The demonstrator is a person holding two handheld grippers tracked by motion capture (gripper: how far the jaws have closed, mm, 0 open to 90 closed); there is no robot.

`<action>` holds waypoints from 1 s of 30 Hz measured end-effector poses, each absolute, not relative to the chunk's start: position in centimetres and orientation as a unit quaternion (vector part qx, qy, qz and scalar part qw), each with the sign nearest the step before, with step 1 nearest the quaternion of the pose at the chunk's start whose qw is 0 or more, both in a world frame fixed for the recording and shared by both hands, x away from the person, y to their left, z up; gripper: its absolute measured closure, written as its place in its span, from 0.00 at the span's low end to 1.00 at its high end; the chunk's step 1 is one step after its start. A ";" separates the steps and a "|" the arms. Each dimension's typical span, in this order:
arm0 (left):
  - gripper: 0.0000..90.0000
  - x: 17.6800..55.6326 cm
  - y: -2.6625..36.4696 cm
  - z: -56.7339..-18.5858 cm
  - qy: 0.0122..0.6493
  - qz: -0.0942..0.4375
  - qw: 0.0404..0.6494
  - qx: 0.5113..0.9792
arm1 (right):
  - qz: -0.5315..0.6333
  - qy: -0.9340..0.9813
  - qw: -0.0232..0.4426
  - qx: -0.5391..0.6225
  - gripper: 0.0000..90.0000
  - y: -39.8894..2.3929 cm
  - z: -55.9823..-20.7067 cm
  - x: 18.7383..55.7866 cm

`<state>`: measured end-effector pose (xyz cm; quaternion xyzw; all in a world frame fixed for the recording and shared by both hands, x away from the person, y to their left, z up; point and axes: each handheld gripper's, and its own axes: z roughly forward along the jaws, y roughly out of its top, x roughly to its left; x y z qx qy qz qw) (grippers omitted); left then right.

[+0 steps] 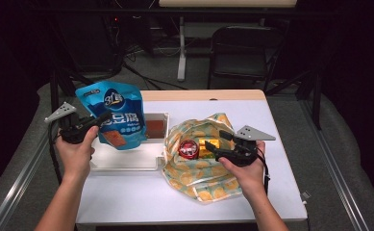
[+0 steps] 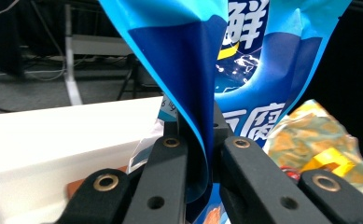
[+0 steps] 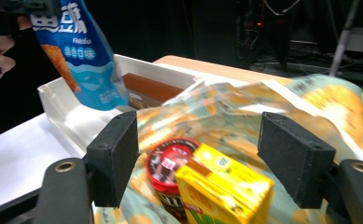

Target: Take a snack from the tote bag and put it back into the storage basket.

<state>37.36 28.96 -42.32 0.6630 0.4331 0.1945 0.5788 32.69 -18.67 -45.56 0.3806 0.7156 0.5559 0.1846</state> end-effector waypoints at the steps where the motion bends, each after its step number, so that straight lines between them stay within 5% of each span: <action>1: 1.00 37.4 29.2 -42.5 0.436 0.195 0.579 0.661 | 0.553 0.714 0.189 0.385 0.32 -18.9 -45.9 32.6; 30: 0.98 39.7 33.8 -48.2 0.469 0.185 0.574 0.645 | 0.533 0.718 0.181 0.410 0.32 -19.5 -48.2 32.5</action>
